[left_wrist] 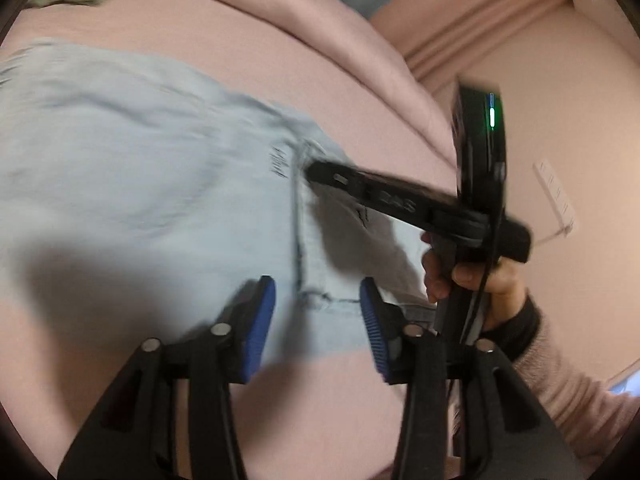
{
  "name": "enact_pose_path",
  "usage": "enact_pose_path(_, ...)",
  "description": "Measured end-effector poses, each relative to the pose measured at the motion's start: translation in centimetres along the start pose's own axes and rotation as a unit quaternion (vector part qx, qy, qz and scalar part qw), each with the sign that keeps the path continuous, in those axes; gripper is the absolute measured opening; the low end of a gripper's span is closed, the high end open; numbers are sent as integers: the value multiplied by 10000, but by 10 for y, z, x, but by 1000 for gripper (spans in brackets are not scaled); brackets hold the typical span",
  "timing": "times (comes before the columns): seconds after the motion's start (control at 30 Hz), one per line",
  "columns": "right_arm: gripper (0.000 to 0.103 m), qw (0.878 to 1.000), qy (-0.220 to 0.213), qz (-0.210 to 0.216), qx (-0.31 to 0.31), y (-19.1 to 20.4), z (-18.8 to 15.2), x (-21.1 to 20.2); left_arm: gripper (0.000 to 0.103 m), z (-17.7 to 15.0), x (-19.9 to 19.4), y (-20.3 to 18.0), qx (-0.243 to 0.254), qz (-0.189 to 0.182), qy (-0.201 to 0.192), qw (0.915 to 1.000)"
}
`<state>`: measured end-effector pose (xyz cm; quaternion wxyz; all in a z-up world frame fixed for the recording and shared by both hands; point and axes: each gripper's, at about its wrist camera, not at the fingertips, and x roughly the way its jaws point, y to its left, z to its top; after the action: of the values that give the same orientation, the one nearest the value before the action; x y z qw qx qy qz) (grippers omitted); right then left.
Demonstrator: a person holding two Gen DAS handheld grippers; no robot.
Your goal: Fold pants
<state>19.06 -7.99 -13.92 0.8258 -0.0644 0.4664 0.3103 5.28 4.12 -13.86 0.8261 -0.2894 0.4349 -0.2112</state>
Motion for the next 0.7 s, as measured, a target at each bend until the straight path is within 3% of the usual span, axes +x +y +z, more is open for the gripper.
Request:
enact_pose_path(0.1,12,9997,-167,94,153,-2,-9,-18,54,-13,-45,30,-638,73,-439,9970)
enact_pose_path(0.17,12,9991,-309,223,159,1,-19,-31,55,-25,-72,57,-1230,75,-754,9895)
enact_pose_path(0.23,12,9987,-400,291,111,7,-26,-41,69,-34,-87,83,-1801,181,-1025,9781)
enact_pose_path(0.27,12,9985,-425,325,74,13,-30,-44,69,-38,-92,96,-2108,265,-1131,9706)
enact_pose_path(0.33,12,9984,-444,347,-4,21,-33,-46,70,-36,-91,118,-2614,58,-1248,9571)
enact_pose_path(0.5,12,9978,-487,452,-56,38,-33,-45,73,-7,-83,132,-2896,85,-1609,9435)
enact_pose_path(0.6,12,9976,-471,497,75,37,-30,-41,74,12,-76,127,-3099,299,-1770,9337)
enact_pose_path(0.67,12,9976,-486,467,169,38,-24,-35,67,14,-78,127,-3224,406,-1955,9253)
enact_pose_path(0.7,12,9975,-496,455,200,38,-21,-33,52,15,-80,127,-3283,431,-1964,9229)
